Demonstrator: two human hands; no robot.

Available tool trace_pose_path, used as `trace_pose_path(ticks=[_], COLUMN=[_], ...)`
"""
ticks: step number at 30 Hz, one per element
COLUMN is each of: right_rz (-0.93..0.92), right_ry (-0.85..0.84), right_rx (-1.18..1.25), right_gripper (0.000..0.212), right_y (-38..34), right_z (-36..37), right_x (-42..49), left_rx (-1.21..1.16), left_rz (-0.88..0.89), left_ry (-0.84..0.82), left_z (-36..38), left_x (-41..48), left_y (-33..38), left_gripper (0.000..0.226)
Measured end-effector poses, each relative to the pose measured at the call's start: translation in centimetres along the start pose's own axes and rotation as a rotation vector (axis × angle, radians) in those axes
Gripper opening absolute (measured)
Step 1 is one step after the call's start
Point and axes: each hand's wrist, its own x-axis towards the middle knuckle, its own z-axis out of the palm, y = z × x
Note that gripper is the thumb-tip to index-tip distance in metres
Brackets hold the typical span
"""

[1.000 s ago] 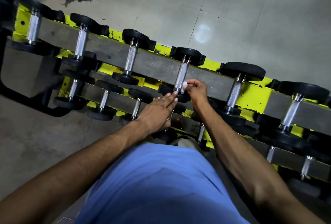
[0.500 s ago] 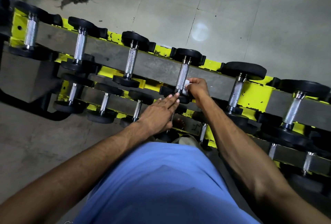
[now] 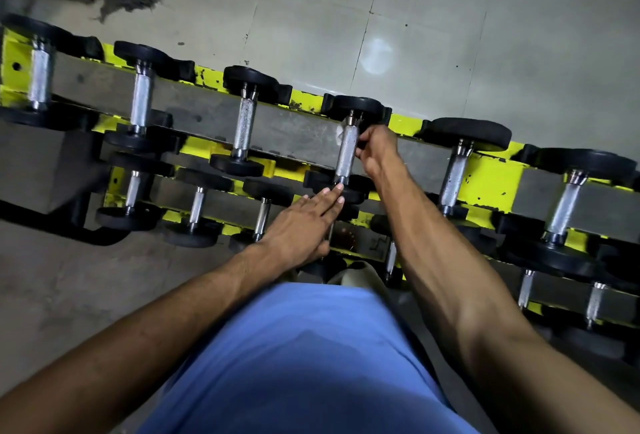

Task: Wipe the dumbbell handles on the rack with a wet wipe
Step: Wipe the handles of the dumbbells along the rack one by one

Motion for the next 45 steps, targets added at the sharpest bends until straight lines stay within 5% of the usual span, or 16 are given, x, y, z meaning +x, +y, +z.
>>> trace_pose_path(ticks=[14,19,24,29,32,37,45], right_rz=[-0.117,-0.555,-1.129,-1.356,-1.523,-1.446,-1.238], right_ry=[0.216,0.383,0.109,-0.168,-0.295,-0.428,-0.647], right_rx=[0.145,-0.257,-1.047,-1.742,-1.973,-2.304,-2.441], right_gripper=[0.035,0.016,0.016,0.043,0.037,0.025,0.029], right_y=[1.4,4.1,4.1,1.5,-1.3,-5.0,-5.7], right_z=[1.6,0.5,-1.4,-3.5,-3.5,-1.5,2.0], right_x=[-0.8,-1.5,-3.4,-3.0,-2.2,-2.5,-3.7], left_rx=[-0.007,0.000,0.003,0.005,-0.006,-0.021,0.031], left_rz=[0.008,0.003,0.002,-0.010,-0.023,-0.055,-0.113], left_ry=[-0.018,-0.005,-0.010,0.001,0.012,0.016,0.060], left_z=[-0.2,-0.2,-0.3,-0.3,-0.3,-0.1,0.8], left_x=[-0.1,0.0,-0.1,-0.1,0.0,-0.1,0.5], left_y=[-0.3,-0.4,0.0,0.2,0.6,1.0,2.1], left_gripper=[0.090,0.091,0.090,0.090,0.090,0.090,0.090])
